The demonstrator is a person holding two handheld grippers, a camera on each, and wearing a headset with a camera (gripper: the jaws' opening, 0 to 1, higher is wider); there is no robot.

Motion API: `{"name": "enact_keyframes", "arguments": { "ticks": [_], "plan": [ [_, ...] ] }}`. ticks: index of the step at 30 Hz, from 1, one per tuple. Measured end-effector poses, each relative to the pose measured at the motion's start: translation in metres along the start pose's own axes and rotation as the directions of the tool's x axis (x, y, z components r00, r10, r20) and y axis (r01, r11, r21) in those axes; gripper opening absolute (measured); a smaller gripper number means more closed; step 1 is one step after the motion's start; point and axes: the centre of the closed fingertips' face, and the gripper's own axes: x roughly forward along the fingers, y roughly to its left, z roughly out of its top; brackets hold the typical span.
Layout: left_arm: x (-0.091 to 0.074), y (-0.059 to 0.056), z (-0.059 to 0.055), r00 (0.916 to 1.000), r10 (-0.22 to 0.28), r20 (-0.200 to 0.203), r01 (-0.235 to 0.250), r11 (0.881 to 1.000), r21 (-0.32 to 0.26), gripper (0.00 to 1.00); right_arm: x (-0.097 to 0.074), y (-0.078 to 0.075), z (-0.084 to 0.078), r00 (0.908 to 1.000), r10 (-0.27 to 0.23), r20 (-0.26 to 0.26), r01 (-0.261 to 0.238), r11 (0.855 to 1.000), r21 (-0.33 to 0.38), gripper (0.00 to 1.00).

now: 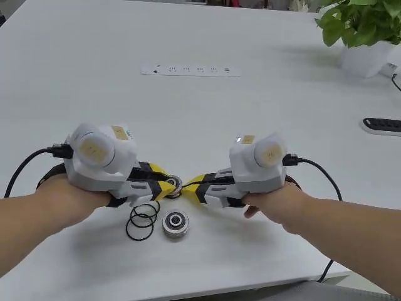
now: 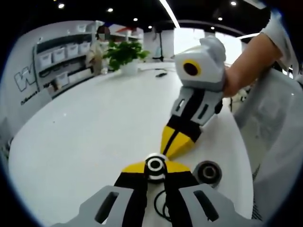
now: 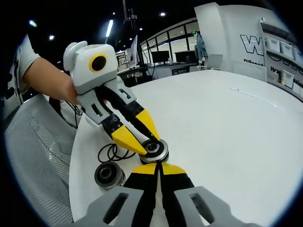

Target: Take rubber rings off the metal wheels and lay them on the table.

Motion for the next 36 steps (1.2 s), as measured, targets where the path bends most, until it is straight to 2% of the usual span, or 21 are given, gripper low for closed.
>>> {"name": "enact_keyframes", "arguments": {
  "ticks": [12, 16, 19, 21, 31, 36],
  "plan": [
    [0.000, 0.004, 0.000, 0.9997, 0.013, -0.022, -0.013, 1.000, 0.005, 0.12, -0.006, -0.006, 0.005, 0.9986, -0.011, 0.051, 0.005, 0.993, 0.116, 0.00],
    [-0.001, 0.004, 0.000, 0.9996, 0.017, -0.025, -0.017, 1.000, 0.003, 0.12, -0.007, -0.007, 0.012, 0.9958, -0.015, 0.091, -0.002, 0.983, 0.185, 0.00],
    [-0.001, 0.004, 0.000, 0.9994, 0.021, -0.028, -0.021, 1.000, 0.005, 0.12, -0.006, -0.007, 0.011, 0.9959, -0.019, 0.088, 0.002, 0.982, 0.188, 0.00],
    [-0.001, 0.004, 0.001, 0.9992, 0.025, -0.032, -0.025, 1.000, 0.007, 0.12, -0.006, -0.008, 0.012, 0.9949, -0.023, 0.099, 0.001, 0.975, 0.223, 0.00],
    [0.000, 0.005, 0.000, 0.9982, 0.039, -0.045, -0.039, 0.999, 0.012, 0.12, -0.006, -0.004, 0.015, 0.9949, -0.018, 0.099, -0.008, 0.968, 0.252, 0.00],
    [0.000, 0.006, -0.001, 0.9980, 0.044, -0.045, -0.043, 0.999, 0.016, 0.12, -0.006, 0.000, 0.017, 0.9952, -0.009, 0.097, -0.015, 0.969, 0.247, 0.00]
  ]
}}
